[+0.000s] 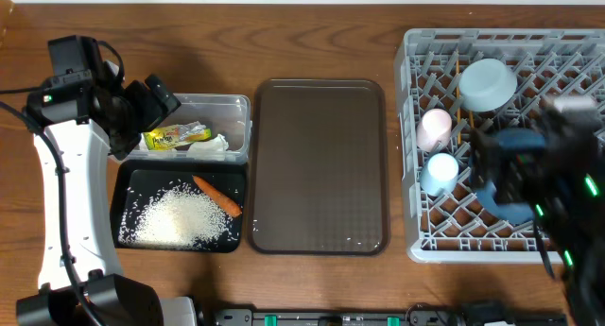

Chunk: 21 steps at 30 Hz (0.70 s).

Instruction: Sort waste into correct bins and load items into the dishwasher rack

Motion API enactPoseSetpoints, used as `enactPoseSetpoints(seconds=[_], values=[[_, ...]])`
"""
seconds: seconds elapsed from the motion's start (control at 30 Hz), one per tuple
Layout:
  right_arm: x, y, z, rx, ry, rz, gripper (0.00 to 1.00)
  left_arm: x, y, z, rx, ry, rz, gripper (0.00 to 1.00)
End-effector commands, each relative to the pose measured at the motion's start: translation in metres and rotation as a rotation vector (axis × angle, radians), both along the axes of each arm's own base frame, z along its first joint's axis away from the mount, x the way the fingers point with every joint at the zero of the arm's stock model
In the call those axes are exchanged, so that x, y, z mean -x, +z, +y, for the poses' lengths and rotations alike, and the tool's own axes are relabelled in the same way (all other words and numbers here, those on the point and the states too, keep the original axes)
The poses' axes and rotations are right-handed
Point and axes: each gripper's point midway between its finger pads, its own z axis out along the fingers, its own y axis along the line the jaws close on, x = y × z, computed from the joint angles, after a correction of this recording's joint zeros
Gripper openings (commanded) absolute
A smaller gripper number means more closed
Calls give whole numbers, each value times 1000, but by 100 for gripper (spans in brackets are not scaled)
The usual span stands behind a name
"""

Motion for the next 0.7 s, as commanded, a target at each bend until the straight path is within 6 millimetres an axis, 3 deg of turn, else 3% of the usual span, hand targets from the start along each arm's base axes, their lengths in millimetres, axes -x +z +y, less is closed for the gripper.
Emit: enactPoseSetpoints(seconds=[0.0, 0.27, 0.67], values=[[33, 27, -4, -3, 6, -124, 99, 1, 0, 2, -11, -6, 1, 98], [101, 59, -16, -35, -2, -335, 99, 1, 0, 2, -11, -6, 2, 98], [152, 32, -30, -58, -68, -364, 99, 1, 0, 2, -11, -6, 1, 98]])
